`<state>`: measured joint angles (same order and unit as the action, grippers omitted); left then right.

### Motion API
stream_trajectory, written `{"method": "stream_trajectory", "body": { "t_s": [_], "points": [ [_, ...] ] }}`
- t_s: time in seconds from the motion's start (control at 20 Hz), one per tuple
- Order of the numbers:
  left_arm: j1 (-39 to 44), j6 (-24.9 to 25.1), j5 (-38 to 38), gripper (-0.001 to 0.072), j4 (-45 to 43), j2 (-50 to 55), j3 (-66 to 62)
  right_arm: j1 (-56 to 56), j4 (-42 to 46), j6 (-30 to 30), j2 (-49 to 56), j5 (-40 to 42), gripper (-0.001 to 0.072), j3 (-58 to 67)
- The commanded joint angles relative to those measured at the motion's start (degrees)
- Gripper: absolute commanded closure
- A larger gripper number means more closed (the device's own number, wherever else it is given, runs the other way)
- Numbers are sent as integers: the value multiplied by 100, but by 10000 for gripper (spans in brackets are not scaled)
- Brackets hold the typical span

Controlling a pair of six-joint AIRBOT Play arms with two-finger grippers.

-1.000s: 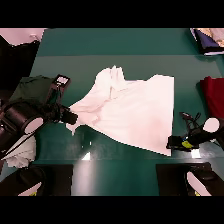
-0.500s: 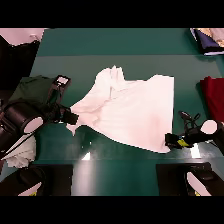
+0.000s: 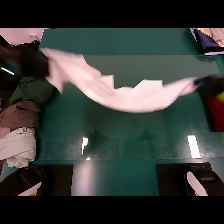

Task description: Fold the shirts.

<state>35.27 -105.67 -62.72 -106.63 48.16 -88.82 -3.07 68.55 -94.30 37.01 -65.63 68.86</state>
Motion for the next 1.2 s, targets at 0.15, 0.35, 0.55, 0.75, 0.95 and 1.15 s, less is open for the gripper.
{"method": "stream_trajectory", "body": {
  "t_s": [0.15, 0.35, 0.55, 0.75, 0.95, 1.15],
  "points": [
    [-7, 260, 74, 678, -74, -42, -3453, -752, 61, 192, 710, -918, 698, 4413],
    [-7, 267, -146, 678, 380, -50, -3888, -1290, 44, 186, 1296, -2341, 698, 5836],
    [-7, 568, -686, 678, 861, -48, -2905, -1709, 11, 20, 1117, -3036, 698, 4638],
    [-7, 715, -1384, 678, -15, 199, -1102, -1738, 4, 20, 1222, -3285, 698, 2664],
    [-9, 715, -925, 678, -597, 1012, 219, -1279, 59, 155, 2131, -2542, 698, 1644],
    [-385, 621, 254, 678, -387, 2304, 476, -962, 59, 179, 2983, -920, 696, 981]
  ]
}}
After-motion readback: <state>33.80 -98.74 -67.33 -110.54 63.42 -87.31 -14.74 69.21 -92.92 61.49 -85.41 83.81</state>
